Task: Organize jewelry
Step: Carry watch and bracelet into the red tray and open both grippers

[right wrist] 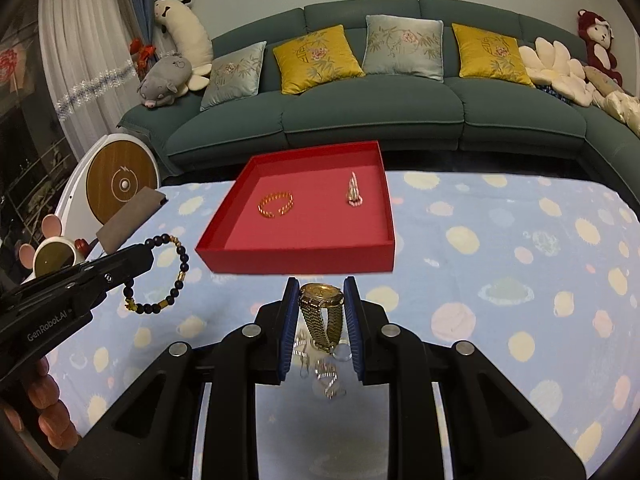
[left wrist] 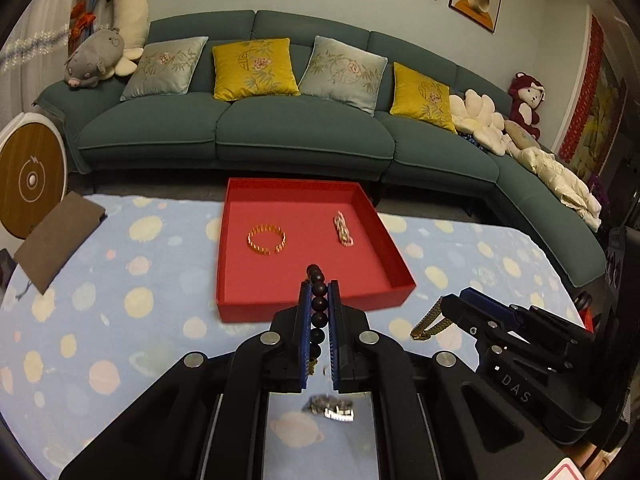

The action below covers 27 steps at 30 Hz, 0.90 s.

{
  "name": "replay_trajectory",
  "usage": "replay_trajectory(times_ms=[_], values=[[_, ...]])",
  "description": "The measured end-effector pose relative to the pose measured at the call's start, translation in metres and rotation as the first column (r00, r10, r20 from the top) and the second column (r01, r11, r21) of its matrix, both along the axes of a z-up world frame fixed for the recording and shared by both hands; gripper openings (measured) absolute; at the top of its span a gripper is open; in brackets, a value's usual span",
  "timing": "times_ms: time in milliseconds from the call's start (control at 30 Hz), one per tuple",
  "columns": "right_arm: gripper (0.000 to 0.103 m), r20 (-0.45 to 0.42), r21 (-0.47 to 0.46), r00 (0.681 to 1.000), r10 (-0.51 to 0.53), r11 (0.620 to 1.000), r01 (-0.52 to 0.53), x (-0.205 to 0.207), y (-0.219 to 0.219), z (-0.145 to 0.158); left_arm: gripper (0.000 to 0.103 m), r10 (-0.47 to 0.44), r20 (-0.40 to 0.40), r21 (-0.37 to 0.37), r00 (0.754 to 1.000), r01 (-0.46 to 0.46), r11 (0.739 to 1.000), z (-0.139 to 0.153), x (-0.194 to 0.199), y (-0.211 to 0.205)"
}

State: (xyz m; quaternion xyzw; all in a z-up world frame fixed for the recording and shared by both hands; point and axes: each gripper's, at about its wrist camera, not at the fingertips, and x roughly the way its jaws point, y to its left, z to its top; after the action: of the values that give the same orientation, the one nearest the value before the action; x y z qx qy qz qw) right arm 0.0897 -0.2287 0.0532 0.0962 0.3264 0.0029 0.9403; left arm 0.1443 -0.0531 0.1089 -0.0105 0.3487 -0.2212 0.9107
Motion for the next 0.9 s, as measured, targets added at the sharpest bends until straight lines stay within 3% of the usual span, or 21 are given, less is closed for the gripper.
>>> replay_trajectory(times_ms=[100,233,533,900], values=[[0.022,0.021,-0.017,1.0,0.014,1.0,-0.014,0.027,-0.003,0.018,0.006,0.014,0.017,0.004,1.0,-0.014,1.0,0.006,0.033,-0.012],[0.022,0.015,-0.012,1.0,0.02,1.0,-0.02,0.066,-0.011,0.022,0.006,0.024,-0.012,0.014,1.0,-0.024,1.0,-0.009,0.069,-0.023],[0.022,-0.073,0.041,0.997,0.016,0.999,-0.013,0.134,-0.029,-0.017,0.006,0.058,-0.109,0.053,0.992,-0.052,0.997,-0.058,0.123,-0.033],[0.022,-0.173,0.011,0.985,0.012,1.0,-0.01,0.152,-0.035,-0.058,0.009,0.119,-0.171,0.108,0.978,-0.102,0.989,-0.091,0.143,-0.024]])
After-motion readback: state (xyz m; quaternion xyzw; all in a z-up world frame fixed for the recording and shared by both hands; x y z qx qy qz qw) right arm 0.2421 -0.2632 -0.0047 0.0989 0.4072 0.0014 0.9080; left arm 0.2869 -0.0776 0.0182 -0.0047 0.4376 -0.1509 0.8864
